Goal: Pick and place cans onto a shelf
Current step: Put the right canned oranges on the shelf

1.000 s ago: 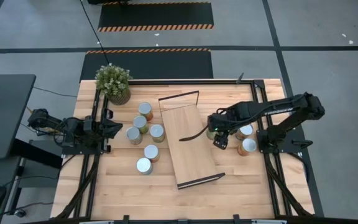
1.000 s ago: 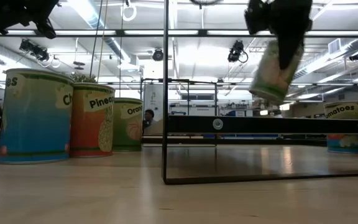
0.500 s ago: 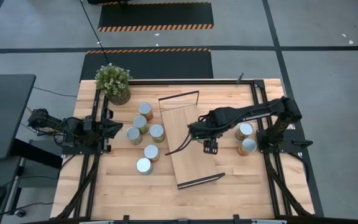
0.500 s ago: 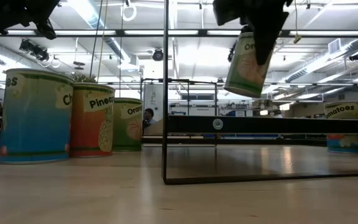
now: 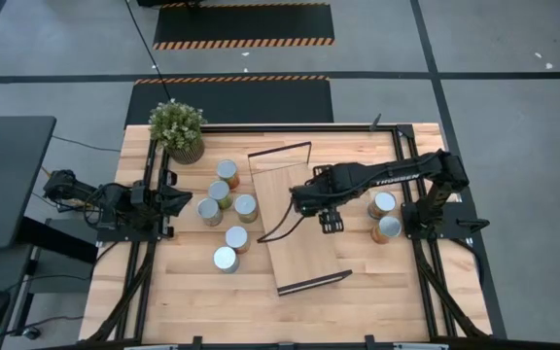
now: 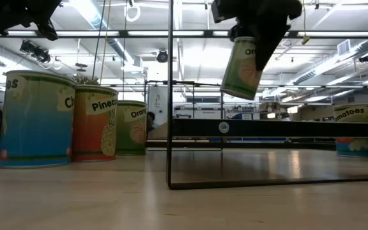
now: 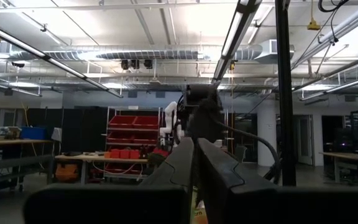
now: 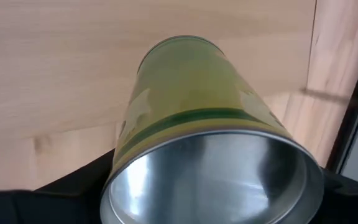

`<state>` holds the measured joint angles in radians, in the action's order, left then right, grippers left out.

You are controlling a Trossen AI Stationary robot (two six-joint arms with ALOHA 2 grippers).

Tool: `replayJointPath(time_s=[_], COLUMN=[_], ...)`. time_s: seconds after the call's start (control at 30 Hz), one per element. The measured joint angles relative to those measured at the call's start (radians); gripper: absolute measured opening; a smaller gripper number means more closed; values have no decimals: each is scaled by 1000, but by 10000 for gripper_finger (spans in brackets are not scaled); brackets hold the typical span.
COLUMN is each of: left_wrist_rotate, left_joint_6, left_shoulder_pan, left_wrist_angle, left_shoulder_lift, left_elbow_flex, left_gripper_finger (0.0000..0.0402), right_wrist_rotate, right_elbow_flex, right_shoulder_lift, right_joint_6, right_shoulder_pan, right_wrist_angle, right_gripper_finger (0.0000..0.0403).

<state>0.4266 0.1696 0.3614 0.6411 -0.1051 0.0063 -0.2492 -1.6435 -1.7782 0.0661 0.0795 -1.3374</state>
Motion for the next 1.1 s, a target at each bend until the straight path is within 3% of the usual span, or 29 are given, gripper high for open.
replayJointPath(time_s=[0.2, 0.37, 0.7, 0.97, 1.1], left_wrist_rotate=[0, 5, 11, 15, 15], left_joint_6=[0, 0, 0, -1, -1], left_shoulder_pan=[0, 0, 0, 0, 0], left_wrist_angle=[0, -1, -2, -2, -2], left_shoulder_lift=[0, 0, 0, 0, 0], left_elbow_flex=[0, 0, 0, 0, 0], left_gripper_finger=[27, 27, 27, 27, 27], right_wrist_rotate=[117, 171, 51, 29, -32], right_elbow_flex=[14, 14, 15, 15, 15], right_shoulder_lift=[-7, -46, -150, -156, -156], right_joint_6=[235, 300, 307, 296, 294], right_shoulder_pan=[-59, -51, -6, -6, -5], right_wrist_angle=[96, 118, 80, 78, 60], right_gripper_finger=[318, 318, 320, 360, 377])
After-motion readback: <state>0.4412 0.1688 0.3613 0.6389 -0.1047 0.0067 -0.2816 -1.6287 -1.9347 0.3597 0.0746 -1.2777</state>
